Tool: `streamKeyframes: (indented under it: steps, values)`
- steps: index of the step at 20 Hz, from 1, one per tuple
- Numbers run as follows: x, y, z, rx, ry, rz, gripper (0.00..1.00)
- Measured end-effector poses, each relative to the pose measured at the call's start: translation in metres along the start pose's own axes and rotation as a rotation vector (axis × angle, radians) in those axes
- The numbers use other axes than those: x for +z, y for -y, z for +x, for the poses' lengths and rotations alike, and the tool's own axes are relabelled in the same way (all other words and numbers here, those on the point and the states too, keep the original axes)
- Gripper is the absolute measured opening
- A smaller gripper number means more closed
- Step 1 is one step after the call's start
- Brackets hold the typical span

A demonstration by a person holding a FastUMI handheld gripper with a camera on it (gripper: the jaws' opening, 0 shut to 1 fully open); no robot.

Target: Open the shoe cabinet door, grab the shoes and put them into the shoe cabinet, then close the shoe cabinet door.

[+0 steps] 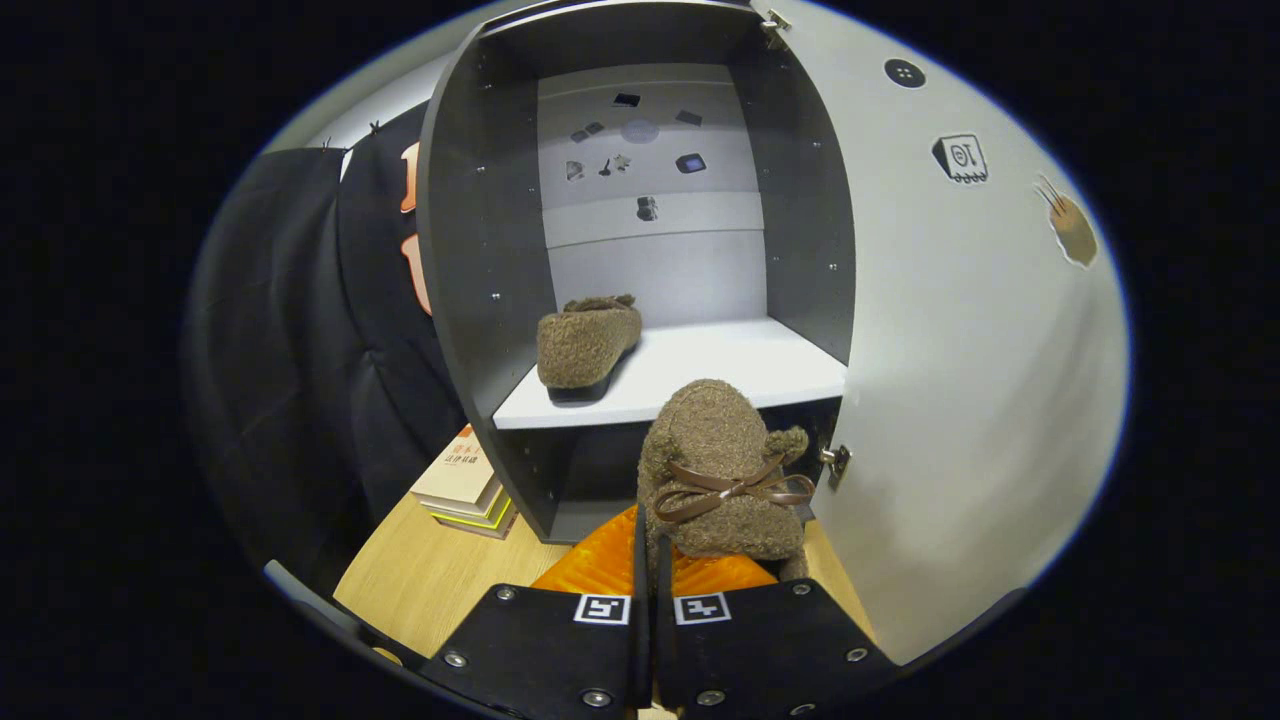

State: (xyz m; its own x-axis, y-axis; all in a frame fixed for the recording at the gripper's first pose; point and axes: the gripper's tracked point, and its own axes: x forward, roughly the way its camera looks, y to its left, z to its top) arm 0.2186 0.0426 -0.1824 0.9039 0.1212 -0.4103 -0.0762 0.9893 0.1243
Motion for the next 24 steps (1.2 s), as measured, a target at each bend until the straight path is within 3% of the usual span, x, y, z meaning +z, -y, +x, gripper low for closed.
streamKeyframes:
  steps: [14, 24]
  values:
    - [0.118, 0.014, 0.089, -0.013, 0.037, -0.124, 0.02]
    - [0.141, 0.028, 0.191, -0.029, -0.069, -0.162, 0.02]
